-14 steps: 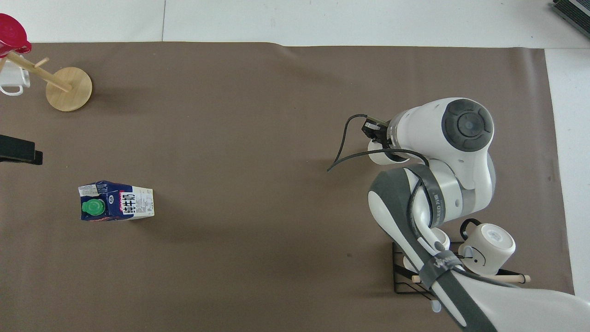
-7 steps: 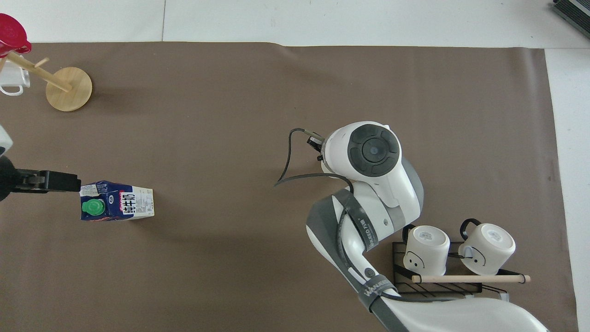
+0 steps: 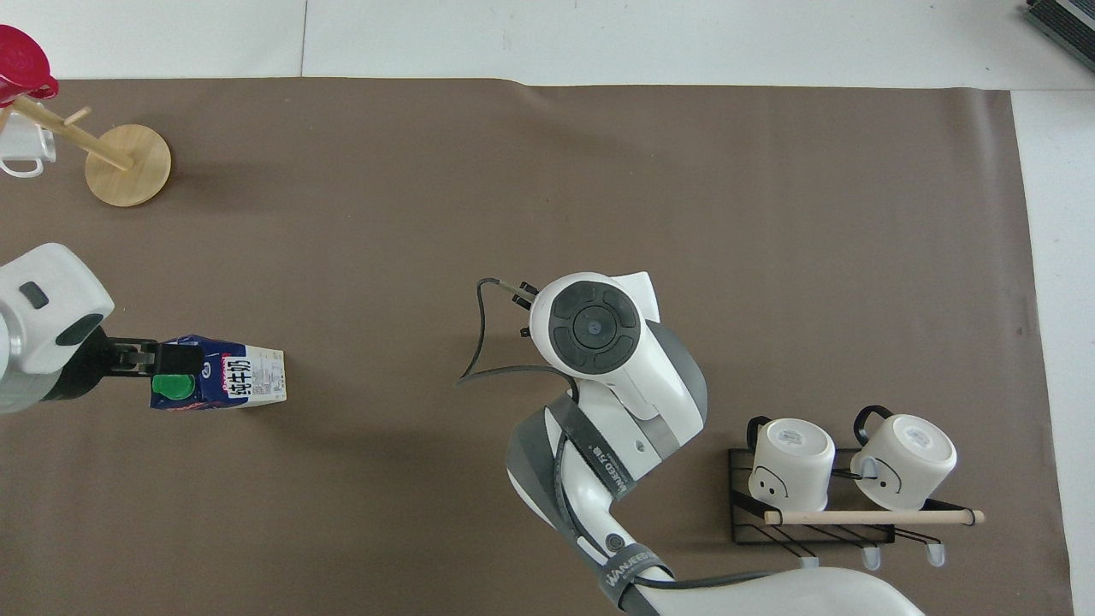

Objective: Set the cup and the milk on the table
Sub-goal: 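Lower the mug with the right gripper while the left gripper grasps the carton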

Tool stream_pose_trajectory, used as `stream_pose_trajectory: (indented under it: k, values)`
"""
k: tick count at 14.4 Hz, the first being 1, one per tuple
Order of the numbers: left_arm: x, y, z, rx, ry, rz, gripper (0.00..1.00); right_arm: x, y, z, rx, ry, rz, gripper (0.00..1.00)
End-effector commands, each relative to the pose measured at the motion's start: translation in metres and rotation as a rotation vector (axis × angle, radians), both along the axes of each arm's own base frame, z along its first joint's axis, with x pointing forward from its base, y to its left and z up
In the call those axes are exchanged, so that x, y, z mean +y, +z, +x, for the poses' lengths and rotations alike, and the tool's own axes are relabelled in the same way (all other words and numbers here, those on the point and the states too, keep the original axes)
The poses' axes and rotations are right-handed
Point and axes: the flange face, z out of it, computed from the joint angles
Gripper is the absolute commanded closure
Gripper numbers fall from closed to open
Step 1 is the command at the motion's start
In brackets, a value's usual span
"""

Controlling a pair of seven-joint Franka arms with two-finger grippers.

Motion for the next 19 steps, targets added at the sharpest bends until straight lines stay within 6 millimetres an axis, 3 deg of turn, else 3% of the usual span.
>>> stream_pose_trajectory:
  k: [1,7,14,15,16,17,19]
  values:
    - [0.004,-0.009,-0.025,-0.051,-0.01,0.016,0.0,0.008,-0.004,0.006,-0.042,-0.023,0.016,1.0]
    - [0.003,-0.023,-0.025,-0.09,-0.025,0.04,0.0,0.021,-0.009,-0.003,-0.046,-0.007,0.03,1.0]
    - [0.003,-0.043,-0.024,-0.11,-0.026,0.039,0.0,0.015,-0.018,-0.004,-0.034,0.002,0.016,1.0]
    - [0.003,-0.045,-0.023,-0.107,-0.025,0.039,0.0,0.013,-0.019,-0.003,-0.032,0.001,0.015,0.73]
    - [0.003,-0.049,-0.024,-0.099,-0.023,0.038,0.0,0.012,-0.021,-0.004,-0.028,-0.001,0.013,0.25]
    - [0.003,-0.051,-0.023,-0.098,-0.022,0.04,0.0,0.012,-0.019,-0.003,-0.032,0.005,0.01,0.0]
    - [0.003,-0.056,-0.02,-0.095,-0.021,0.04,0.0,0.014,-0.013,0.0,-0.049,0.038,-0.003,0.0]
